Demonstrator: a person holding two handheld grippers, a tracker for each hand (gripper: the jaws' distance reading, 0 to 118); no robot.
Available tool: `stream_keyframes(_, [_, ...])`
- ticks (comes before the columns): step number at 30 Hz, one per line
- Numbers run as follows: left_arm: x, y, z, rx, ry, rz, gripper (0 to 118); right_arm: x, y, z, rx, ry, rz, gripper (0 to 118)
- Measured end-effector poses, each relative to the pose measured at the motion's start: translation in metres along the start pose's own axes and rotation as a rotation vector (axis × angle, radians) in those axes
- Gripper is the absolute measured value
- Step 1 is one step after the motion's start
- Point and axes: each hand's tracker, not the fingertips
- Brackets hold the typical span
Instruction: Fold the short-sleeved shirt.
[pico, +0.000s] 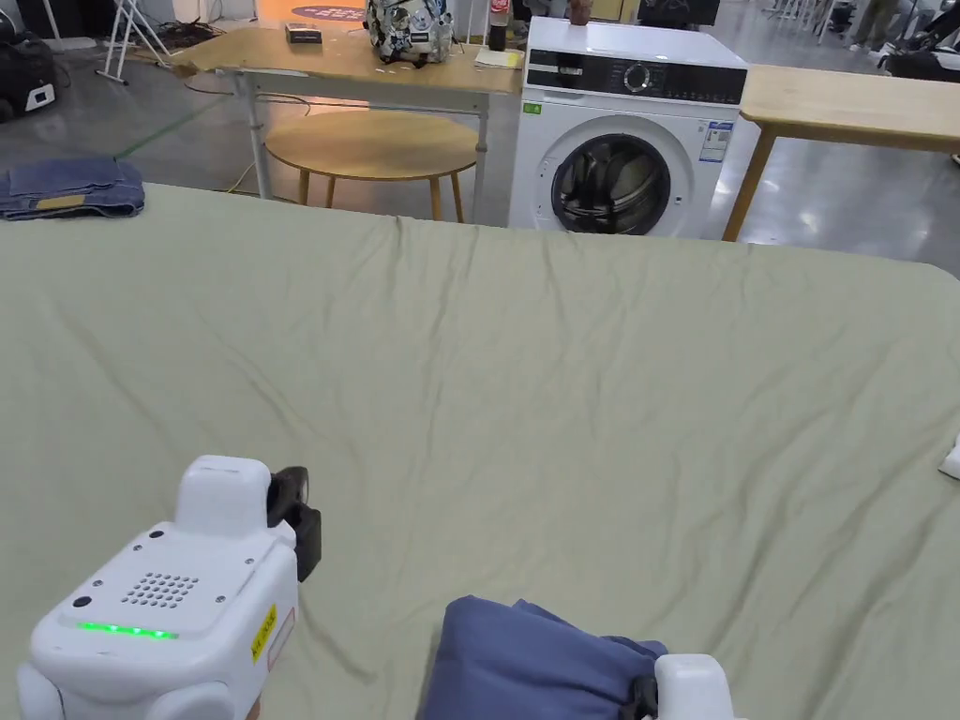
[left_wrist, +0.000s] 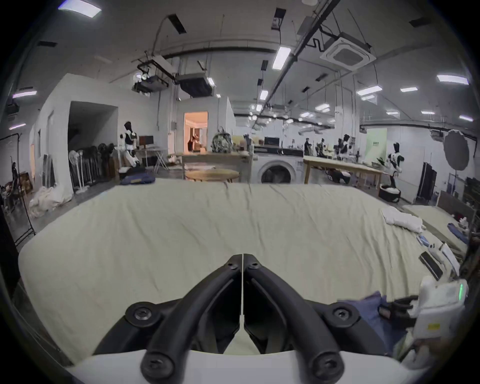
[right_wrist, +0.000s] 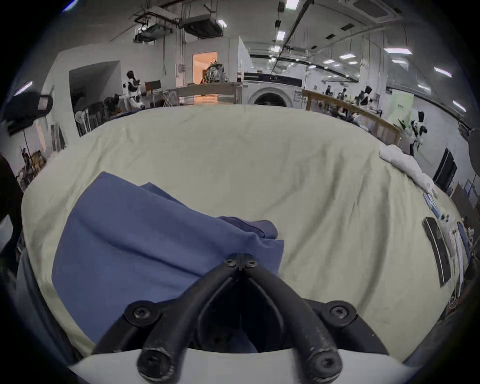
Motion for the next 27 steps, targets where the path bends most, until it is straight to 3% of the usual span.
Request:
stream_keyframes(10, [-0.017, -0.033, -0.049, -0.516, -0.459, 0.266, 0, 0.004, -0.004, 0.002, 0.005, 0.008, -0.005, 0])
stream_keyframes(14, [-0.013, -0.046, -0.071, -0.635, -0.632, 0.349, 50, 0.005, -0.004, 0.002, 0.005, 0.01, -0.013, 0])
stream_keyframes(16, [-0.016, -0.06, -0.087, -0.706, -0.681, 0.445, 69, 0.006, -0.005, 0.002, 0.005, 0.011, -0.016, 0])
stream_keyframes(23, [-0.008, -0.109, -0.127, -0.878, -0.863, 0.675, 73, 0.009, -0.005, -0.002, -0.001, 0.011, -0.026, 0])
stream_keyframes(27, [-0.002, -0.12, -0.128, -0.849, -0.964, 0.777, 73, 0.008, -0.004, 0.0, -0.003, 0.012, -0.029, 0])
